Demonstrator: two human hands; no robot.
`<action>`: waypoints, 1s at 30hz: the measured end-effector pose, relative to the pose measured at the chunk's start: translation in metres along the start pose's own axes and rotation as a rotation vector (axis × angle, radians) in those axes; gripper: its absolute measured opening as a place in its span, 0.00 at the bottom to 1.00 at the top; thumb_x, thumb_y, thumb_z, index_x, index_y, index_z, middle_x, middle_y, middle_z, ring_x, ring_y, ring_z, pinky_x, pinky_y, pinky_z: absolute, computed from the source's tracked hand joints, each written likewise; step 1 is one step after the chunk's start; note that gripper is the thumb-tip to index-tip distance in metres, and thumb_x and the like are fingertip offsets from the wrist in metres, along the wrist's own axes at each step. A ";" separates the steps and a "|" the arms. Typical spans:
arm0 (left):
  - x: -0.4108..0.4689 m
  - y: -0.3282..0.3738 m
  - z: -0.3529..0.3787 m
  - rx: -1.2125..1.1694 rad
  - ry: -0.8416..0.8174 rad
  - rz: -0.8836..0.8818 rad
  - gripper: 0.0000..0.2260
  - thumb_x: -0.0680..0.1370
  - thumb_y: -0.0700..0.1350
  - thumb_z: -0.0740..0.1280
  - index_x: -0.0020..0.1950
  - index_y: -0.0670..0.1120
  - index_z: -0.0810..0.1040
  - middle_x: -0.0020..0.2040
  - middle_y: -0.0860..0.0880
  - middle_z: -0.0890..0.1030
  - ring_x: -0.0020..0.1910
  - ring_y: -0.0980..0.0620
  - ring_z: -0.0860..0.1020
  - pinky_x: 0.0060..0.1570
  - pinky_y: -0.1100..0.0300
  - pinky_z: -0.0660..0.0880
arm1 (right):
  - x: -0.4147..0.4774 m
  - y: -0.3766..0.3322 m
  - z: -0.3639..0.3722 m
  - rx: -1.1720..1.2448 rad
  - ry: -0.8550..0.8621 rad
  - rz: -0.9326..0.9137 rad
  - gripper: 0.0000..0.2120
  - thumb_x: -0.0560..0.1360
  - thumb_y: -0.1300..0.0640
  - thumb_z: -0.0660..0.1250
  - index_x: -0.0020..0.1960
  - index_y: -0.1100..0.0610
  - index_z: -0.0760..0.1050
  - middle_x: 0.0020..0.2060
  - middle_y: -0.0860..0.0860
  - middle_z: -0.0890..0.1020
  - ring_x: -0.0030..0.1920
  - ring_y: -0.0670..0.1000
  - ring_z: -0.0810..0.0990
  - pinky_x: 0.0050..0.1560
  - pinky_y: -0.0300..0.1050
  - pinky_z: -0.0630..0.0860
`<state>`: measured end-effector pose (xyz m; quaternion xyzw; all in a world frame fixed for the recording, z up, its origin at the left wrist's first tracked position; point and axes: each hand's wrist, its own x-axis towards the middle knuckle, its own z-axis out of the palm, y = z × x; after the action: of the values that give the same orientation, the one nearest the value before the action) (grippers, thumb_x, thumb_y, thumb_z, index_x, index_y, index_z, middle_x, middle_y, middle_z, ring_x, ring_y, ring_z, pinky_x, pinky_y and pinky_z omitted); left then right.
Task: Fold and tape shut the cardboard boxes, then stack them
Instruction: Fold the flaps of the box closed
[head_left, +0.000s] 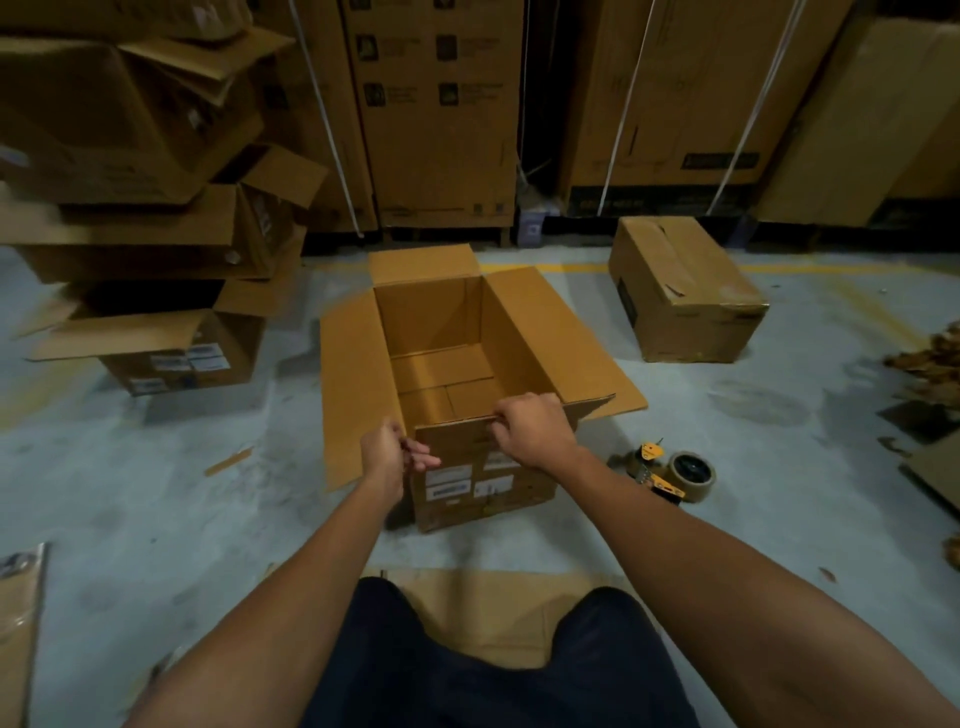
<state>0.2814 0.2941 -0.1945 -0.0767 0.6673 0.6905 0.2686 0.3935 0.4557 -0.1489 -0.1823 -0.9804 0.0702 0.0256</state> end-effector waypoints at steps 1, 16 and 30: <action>0.002 -0.002 0.003 0.022 0.010 0.073 0.17 0.85 0.46 0.51 0.46 0.39 0.73 0.33 0.39 0.79 0.28 0.43 0.81 0.24 0.60 0.71 | 0.004 -0.001 0.003 0.001 0.069 0.033 0.11 0.80 0.47 0.62 0.55 0.51 0.78 0.53 0.52 0.82 0.60 0.56 0.77 0.65 0.55 0.65; 0.116 -0.007 0.028 1.321 -0.066 0.779 0.07 0.80 0.47 0.64 0.54 0.45 0.77 0.60 0.45 0.73 0.62 0.45 0.70 0.59 0.50 0.72 | 0.110 0.009 0.098 0.068 -0.359 0.139 0.30 0.83 0.51 0.54 0.82 0.51 0.46 0.81 0.60 0.44 0.80 0.61 0.42 0.77 0.62 0.50; 0.124 -0.016 0.021 1.578 -0.367 0.547 0.21 0.85 0.54 0.52 0.74 0.46 0.66 0.79 0.43 0.61 0.78 0.43 0.57 0.76 0.50 0.55 | 0.105 0.004 0.103 0.095 -0.456 0.132 0.28 0.84 0.46 0.53 0.81 0.53 0.53 0.81 0.58 0.50 0.81 0.57 0.47 0.78 0.61 0.49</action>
<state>0.1898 0.3468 -0.2636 0.4097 0.8937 0.0659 0.1709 0.2890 0.4840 -0.2490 -0.2240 -0.9424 0.1571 -0.1923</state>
